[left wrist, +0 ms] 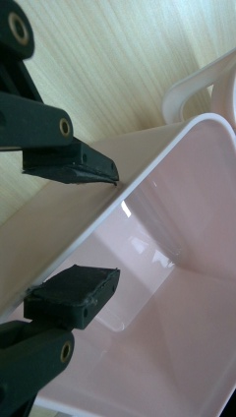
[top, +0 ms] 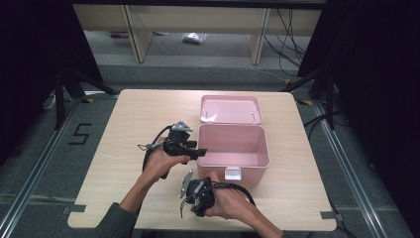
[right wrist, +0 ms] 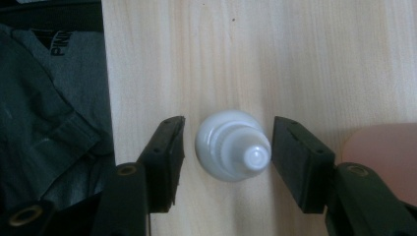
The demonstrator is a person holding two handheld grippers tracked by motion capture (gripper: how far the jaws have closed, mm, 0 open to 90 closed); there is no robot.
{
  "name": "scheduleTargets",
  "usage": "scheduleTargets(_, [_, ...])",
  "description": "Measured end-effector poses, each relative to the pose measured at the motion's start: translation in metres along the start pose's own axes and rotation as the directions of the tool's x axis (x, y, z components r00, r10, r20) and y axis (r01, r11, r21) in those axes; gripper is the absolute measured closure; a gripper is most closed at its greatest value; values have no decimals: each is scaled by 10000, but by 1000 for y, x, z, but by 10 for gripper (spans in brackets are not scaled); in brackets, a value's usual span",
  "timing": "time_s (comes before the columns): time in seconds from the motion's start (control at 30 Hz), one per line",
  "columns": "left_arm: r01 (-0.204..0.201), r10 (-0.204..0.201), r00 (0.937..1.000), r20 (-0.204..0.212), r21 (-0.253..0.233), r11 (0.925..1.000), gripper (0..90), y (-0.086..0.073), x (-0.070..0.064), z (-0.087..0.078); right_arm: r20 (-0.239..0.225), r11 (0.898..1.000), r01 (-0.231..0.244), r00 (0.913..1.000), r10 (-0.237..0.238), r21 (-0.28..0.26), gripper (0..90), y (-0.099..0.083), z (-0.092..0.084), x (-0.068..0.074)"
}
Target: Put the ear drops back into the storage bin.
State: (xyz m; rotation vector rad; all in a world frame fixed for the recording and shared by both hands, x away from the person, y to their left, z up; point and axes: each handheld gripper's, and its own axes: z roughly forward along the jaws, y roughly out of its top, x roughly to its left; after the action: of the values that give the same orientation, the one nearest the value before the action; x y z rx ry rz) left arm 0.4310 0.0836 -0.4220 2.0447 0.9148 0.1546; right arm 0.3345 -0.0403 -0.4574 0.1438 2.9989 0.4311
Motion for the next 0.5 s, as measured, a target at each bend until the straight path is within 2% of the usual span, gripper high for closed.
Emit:
scheduleTargets(0.03, [-6,6,10000,0,1,10000,483,0,0,0,62,10000,76,10000,-76,12,506,1,0,0])
scheduleTargets(0.07, [-7,7,10000,-2,0,10000,484,0,0,0,114,9992,382,9992,-380,-144,527,1,1,-2])
scheduleTargets(0.1, [-14,14,10000,-10,5,10000,483,0,0,0,33,9993,329,9995,-328,-190,556,1,2,-1])
scheduleTargets(0.13, [-181,182,9998,-9,141,9997,484,0,1,-1,11,9985,540,9985,-540,-128,570,1,2,-2])
scheduleTargets(0.17, [-176,176,9998,-15,133,9998,484,0,1,-1,31,9994,338,9994,-338,-25,599,2,1,0])
scheduleTargets(0.2, [-70,70,10000,-7,46,10000,484,0,0,0,-2,9993,363,9993,-363,-39,602,1,1,0])
scheduleTargets(0.23, [-25,25,10000,-14,1,10000,485,0,0,0,-192,9998,174,9997,-172,83,603,1,0,1])
scheduleTargets(0.27, [-196,196,9998,-9,142,9997,484,0,1,-1,-233,9999,93,9997,-91,98,604,1,-1,2])
scheduleTargets(0.3, [-187,187,9998,-13,130,9997,484,0,1,-1,-295,9992,388,9988,-390,-72,604,1,-1,1])
scheduleTargets(0.33, [-195,195,9998,-10,132,9997,484,0,1,-1,-207,9997,238,9995,-238,23,605,1,-2,3])
scheduleTargets(0.37, [-33,33,10000,-5,-2,10000,484,0,0,0,-176,9993,362,9992,-363,-82,605,0,-2,2])
scheduleTargets(0.4, [-155,155,9999,-5,116,9998,484,0,1,-1,-244,9997,129,9996,-135,-219,605,1,-3,5])
scheduleTargets(0.47, [-224,225,9997,-72,156,9996,485,0,0,-1,-435,9996,-273,9987,271,-39,605,1,-9,9])
scheduleTargets(0.5, [-223,224,9997,-44,158,9996,485,0,1,-1,-328,9998,-177,9993,175,-40,605,-1,-11,8])
